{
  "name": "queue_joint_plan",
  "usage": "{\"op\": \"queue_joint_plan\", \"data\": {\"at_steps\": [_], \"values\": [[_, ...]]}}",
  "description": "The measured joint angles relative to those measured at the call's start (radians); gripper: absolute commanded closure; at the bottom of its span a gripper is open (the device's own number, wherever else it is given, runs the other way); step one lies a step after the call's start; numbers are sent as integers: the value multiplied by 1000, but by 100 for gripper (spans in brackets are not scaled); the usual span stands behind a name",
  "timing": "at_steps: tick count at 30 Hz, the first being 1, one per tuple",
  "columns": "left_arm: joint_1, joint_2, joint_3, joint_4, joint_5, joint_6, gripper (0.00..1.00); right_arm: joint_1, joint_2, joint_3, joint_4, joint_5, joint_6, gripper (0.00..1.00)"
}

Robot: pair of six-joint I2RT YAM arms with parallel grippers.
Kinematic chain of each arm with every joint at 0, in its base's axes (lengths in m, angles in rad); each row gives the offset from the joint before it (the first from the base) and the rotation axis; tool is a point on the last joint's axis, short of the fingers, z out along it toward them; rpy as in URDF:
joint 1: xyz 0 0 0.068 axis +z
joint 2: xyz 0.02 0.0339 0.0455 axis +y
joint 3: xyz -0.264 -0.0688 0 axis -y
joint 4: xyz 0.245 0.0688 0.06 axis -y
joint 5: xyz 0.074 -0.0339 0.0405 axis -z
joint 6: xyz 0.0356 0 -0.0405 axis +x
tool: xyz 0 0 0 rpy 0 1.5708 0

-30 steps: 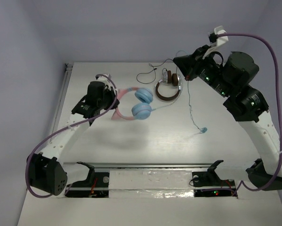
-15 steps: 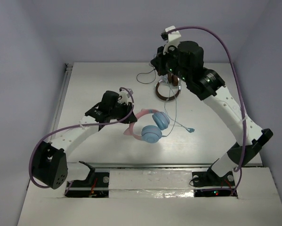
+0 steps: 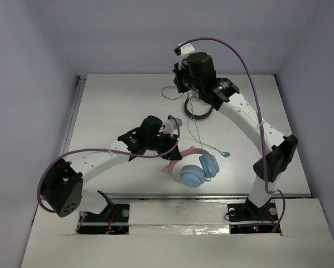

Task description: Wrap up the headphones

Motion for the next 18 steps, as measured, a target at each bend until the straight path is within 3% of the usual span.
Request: {"op": "queue_joint_plan", "data": {"at_steps": [6,11,18], "values": [[-20,-29,0,59,6,-40,100,-59,-9,-56,-4,2,27,100],[-19,-150,0,153,-10,-74,100,-114,-120,-273,49,-22,75,100],[-19,-297,-44,394,-40,-167,100,-158,-292,-504,153,-246,142,100]]}}
